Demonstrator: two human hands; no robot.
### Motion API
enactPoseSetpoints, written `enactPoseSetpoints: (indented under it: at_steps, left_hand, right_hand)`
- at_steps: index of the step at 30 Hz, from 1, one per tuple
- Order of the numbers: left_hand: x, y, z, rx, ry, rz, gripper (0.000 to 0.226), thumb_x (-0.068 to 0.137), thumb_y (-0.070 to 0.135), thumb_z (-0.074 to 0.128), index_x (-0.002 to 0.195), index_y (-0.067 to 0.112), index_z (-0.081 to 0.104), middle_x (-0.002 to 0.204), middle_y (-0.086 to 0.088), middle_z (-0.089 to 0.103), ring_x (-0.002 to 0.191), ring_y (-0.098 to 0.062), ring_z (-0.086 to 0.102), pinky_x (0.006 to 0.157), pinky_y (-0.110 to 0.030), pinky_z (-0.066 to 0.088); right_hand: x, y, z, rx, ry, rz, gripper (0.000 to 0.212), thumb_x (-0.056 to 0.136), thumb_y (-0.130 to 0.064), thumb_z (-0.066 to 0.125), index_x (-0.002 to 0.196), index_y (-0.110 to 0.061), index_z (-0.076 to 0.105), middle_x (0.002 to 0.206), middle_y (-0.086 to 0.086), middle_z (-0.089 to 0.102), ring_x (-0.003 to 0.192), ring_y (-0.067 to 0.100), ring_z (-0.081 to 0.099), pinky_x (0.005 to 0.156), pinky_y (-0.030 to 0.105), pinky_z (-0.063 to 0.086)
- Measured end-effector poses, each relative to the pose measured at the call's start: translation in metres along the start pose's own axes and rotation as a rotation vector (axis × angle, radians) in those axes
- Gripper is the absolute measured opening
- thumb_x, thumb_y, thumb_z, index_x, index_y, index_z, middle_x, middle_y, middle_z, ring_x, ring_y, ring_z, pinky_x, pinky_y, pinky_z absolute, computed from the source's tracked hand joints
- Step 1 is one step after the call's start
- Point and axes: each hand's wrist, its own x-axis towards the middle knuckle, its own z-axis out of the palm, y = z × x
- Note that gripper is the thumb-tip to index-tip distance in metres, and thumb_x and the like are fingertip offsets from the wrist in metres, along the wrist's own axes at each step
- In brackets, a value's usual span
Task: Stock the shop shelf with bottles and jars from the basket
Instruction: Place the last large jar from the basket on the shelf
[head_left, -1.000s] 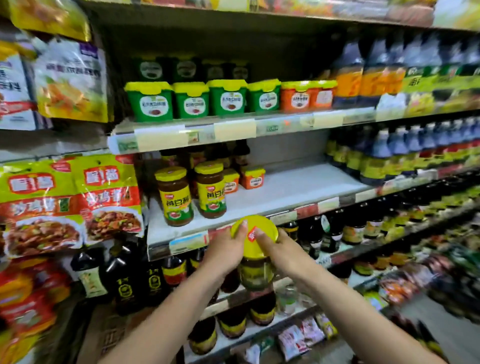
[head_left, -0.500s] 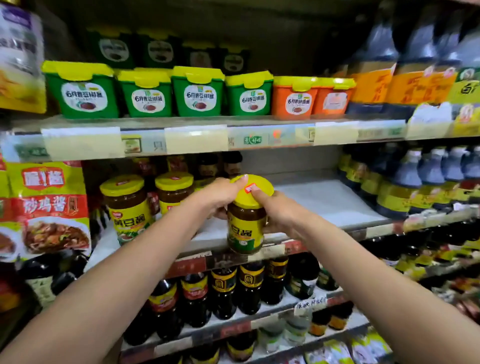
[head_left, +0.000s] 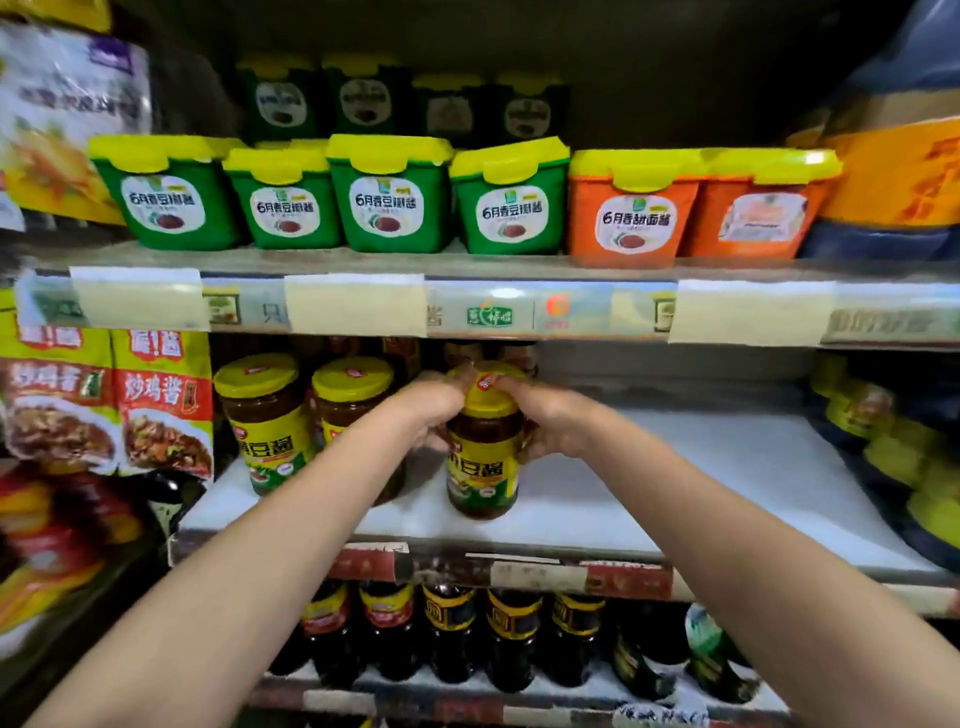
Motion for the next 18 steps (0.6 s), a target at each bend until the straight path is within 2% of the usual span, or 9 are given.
enactPoseSetpoints:
  at_steps: [3,5,8,11,13,14,16,18]
  left_hand:
    - [0.004,-0.002,0.001,0.007,0.017,-0.033,0.045,0.096,0.041,0.032,0.125,0.01,0.046,0.124,-0.019,0.056,0.107,-0.034,0.059,0.075,-0.038,0.052]
    - [0.005,-0.004,0.0,0.008,0.017,-0.042,0.043,0.097,0.037,0.033,0.128,0.01,0.044,0.129,-0.019,0.053,0.108,-0.033,0.057,0.074,-0.037,0.052]
    - [0.009,-0.007,-0.001,0.025,0.025,-0.016,0.042,0.097,0.034,0.032,0.13,0.011,0.042,0.132,-0.017,0.05,0.114,-0.034,0.054,0.088,-0.041,0.052]
    - [0.017,-0.013,-0.002,0.045,0.077,0.025,0.056,0.094,0.052,0.023,0.125,0.012,0.048,0.13,-0.017,0.053,0.114,-0.033,0.054,0.095,-0.045,0.049]
    - [0.02,-0.028,0.0,0.127,0.147,0.104,0.067,0.09,0.061,0.015,0.129,0.015,0.046,0.135,-0.018,0.05,0.12,-0.034,0.051,0.103,-0.043,0.042]
    - [0.019,-0.042,0.002,0.103,0.164,0.154,0.068,0.089,0.063,0.014,0.132,0.02,0.043,0.138,-0.015,0.048,0.125,-0.033,0.047,0.106,-0.043,0.038]
    - [0.018,-0.078,0.009,-0.083,0.131,0.203,0.057,0.087,0.063,0.018,0.129,0.035,0.041,0.14,-0.007,0.048,0.129,-0.03,0.044,0.109,-0.047,0.034]
    - [0.014,-0.11,0.02,-0.147,0.034,0.184,0.043,0.091,0.05,0.032,0.132,0.039,0.033,0.138,0.004,0.046,0.129,-0.025,0.043,0.11,-0.045,0.032]
  right_hand:
    - [0.012,-0.001,0.0,-0.026,-0.01,0.02,0.056,0.09,-0.049,0.041,0.134,-0.014,0.039,0.137,0.016,0.048,0.122,0.035,0.048,0.093,0.047,0.045]
    - [0.016,-0.003,0.002,-0.065,-0.02,0.015,0.053,0.091,-0.048,0.041,0.132,-0.014,0.041,0.135,0.017,0.05,0.119,0.036,0.051,0.09,0.046,0.046]
    - [0.018,-0.008,0.001,-0.08,-0.032,0.003,0.046,0.092,-0.044,0.042,0.126,-0.013,0.045,0.129,0.018,0.053,0.115,0.036,0.053,0.085,0.045,0.046]
    - [0.018,-0.01,0.002,-0.075,-0.044,-0.024,0.041,0.092,-0.046,0.04,0.118,-0.016,0.05,0.126,0.015,0.057,0.098,0.031,0.057,0.081,0.042,0.047]
    - [0.019,-0.004,0.001,-0.032,0.0,-0.069,0.052,0.09,-0.056,0.034,0.121,-0.018,0.049,0.119,0.012,0.058,0.094,0.028,0.055,0.083,0.041,0.048]
    - [0.019,0.003,-0.001,0.005,0.025,-0.09,0.059,0.088,-0.062,0.03,0.125,-0.02,0.047,0.116,0.01,0.057,0.096,0.028,0.054,0.087,0.042,0.047]
    - [0.019,0.028,-0.003,0.09,0.018,-0.155,0.065,0.086,-0.065,0.028,0.134,-0.022,0.039,0.126,0.008,0.053,0.107,0.026,0.052,0.097,0.043,0.041]
    - [0.02,0.063,-0.001,0.104,-0.058,-0.272,0.064,0.084,-0.057,0.046,0.139,-0.027,0.029,0.139,0.005,0.044,0.122,0.024,0.046,0.104,0.042,0.036]
